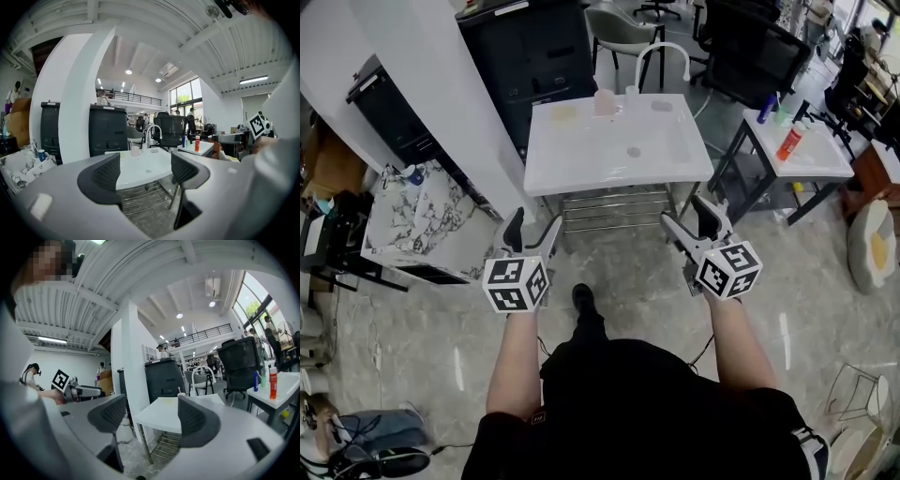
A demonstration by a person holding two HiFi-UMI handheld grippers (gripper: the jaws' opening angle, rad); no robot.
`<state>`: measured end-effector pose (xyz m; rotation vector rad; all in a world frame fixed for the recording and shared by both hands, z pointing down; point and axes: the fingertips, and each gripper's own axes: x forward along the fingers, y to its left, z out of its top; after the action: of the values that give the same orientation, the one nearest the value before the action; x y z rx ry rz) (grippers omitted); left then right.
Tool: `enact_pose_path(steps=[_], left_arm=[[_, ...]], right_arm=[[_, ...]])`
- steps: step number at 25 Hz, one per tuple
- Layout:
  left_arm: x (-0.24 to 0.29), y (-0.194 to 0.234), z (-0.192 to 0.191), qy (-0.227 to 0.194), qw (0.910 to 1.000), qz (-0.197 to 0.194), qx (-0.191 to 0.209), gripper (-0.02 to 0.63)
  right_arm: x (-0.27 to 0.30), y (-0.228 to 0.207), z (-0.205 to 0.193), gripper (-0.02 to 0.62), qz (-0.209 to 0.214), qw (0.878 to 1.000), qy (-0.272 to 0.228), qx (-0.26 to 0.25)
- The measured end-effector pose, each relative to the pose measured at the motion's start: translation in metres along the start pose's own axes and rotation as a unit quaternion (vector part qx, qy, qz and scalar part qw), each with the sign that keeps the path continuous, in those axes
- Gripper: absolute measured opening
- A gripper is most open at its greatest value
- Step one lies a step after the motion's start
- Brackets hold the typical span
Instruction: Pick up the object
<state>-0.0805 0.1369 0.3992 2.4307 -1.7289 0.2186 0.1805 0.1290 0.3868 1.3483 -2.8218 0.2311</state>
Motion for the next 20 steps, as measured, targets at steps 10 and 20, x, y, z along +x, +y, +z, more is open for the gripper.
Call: enact_pose_path(steps=[10, 20], left_arm=[[0.089, 0.067, -0.006, 0.010, 0.9997, -0.019, -0.007, 0.325], [0.201, 0.177, 0.003, 0.036, 0.9978, -0.049, -0.027, 0.325]], right_arm=[[0.102, -0.028, -0.011, 0.310, 0.000, 1.000, 0.030, 0.000], [0.250, -0.066, 0.001, 0.311, -0.022, 0.998, 0.058, 0.003]])
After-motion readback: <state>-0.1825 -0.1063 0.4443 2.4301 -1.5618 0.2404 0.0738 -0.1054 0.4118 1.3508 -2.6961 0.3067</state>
